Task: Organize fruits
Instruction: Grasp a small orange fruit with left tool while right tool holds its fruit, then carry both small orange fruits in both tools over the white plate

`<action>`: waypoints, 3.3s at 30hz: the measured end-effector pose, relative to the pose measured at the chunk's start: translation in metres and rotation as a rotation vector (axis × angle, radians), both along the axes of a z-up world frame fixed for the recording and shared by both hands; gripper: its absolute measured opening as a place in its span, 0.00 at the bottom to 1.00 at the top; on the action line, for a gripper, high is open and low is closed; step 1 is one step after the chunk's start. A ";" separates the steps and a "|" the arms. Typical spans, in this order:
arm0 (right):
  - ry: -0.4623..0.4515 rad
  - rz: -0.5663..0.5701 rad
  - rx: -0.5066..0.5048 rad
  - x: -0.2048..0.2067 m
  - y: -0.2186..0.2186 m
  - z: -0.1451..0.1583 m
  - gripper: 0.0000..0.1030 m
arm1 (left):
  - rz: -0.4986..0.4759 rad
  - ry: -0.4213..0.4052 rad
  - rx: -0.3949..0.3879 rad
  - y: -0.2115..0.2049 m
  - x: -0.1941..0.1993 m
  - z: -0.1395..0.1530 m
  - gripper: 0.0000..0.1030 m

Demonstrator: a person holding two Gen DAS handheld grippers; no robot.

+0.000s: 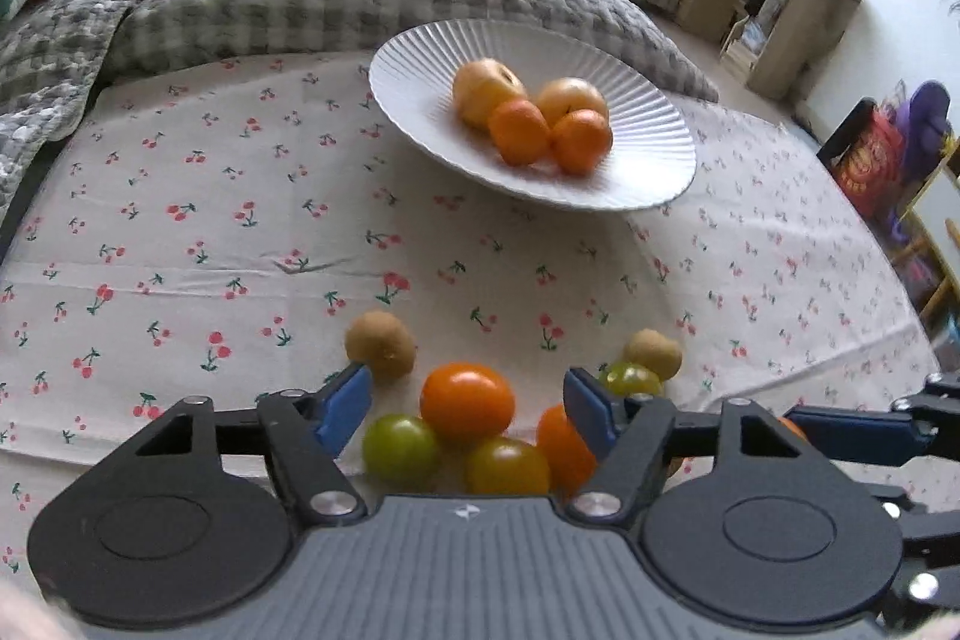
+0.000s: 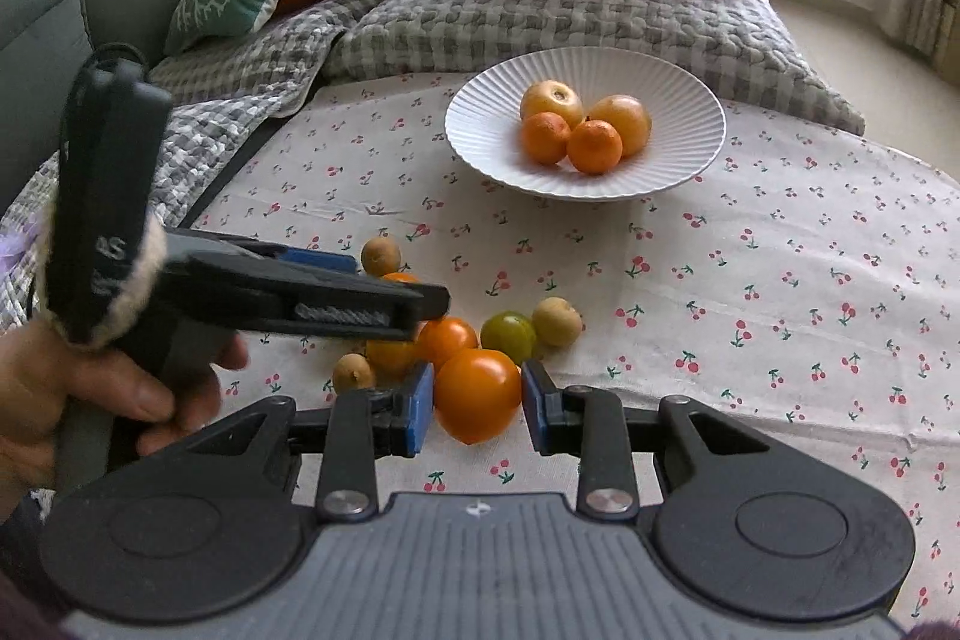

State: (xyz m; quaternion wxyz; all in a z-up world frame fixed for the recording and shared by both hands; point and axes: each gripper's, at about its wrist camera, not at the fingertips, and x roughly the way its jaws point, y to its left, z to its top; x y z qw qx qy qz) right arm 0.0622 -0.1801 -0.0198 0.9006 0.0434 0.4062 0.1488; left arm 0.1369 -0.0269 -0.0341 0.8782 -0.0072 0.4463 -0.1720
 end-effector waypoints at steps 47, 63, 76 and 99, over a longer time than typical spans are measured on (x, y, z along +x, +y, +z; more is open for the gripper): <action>-0.024 -0.026 0.009 0.000 0.002 0.002 0.28 | 0.071 -0.031 -0.119 0.018 -0.003 0.024 0.29; -0.079 -0.066 0.082 0.006 -0.021 0.017 0.28 | 0.094 0.006 -0.363 0.045 -0.008 0.059 0.29; -0.118 -0.091 0.114 0.024 -0.040 0.030 0.28 | 0.106 0.019 -0.376 0.042 -0.004 0.064 0.29; -0.098 -0.210 0.161 0.095 -0.082 0.018 0.28 | 0.109 0.006 -0.288 0.023 0.049 0.073 0.29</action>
